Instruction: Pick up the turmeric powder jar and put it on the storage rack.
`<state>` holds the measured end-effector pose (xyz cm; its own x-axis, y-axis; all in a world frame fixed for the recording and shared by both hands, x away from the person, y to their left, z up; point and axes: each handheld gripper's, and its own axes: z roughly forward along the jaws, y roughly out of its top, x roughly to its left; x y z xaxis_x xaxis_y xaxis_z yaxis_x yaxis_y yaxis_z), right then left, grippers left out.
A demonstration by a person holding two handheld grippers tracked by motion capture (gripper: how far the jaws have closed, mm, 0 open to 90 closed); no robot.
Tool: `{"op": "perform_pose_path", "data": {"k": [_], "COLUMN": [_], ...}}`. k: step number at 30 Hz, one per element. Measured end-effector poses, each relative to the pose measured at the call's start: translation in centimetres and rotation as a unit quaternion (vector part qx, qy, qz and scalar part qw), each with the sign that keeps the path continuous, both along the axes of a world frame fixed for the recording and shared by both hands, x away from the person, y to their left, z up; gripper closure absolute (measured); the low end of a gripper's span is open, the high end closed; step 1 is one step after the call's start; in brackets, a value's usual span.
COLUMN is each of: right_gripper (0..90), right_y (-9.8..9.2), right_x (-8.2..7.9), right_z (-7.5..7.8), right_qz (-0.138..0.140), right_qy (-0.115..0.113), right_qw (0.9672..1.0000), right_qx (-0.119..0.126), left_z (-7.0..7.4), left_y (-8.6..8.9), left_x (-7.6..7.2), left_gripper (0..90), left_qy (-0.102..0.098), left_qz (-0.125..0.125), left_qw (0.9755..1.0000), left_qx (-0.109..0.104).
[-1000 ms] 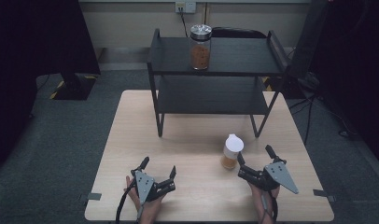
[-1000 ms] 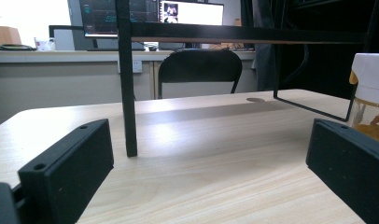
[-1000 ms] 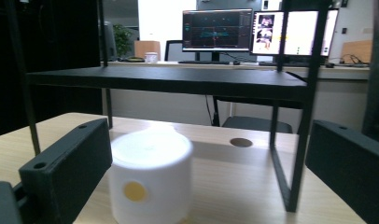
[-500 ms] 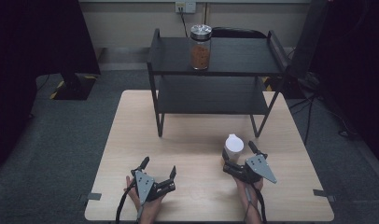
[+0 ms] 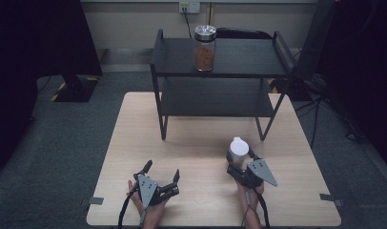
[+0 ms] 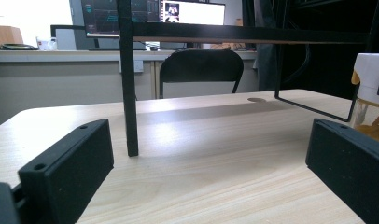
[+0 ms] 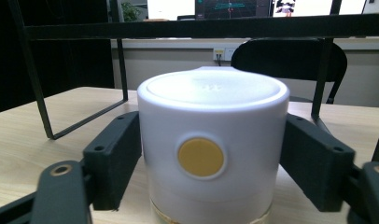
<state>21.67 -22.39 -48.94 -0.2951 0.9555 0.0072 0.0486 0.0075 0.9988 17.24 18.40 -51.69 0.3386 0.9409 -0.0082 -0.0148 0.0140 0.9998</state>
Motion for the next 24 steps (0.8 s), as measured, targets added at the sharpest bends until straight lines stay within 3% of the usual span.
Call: {"op": "perform_pose_path", "data": {"k": [3,24], "right_gripper": [29.6,30.2], "right_y": [0.07,-0.29], "right_x": [0.04,0.18], "right_z": [0.0,0.71], "right_qz": [-0.003,0.004], "right_qy": [0.002,0.013], "right_qw": [1.0,0.9999], "right_qx": [-0.001,-0.006], "left_z": [-0.01,0.0], "left_y": [-0.01,-0.11], "left_x": [-0.01,-0.03], "left_gripper": [0.3,0.6], "left_qy": [0.0,0.0], "left_qz": [0.0,0.003], "left_qw": [1.0,1.0], "left_qx": [0.001,-0.001]}}
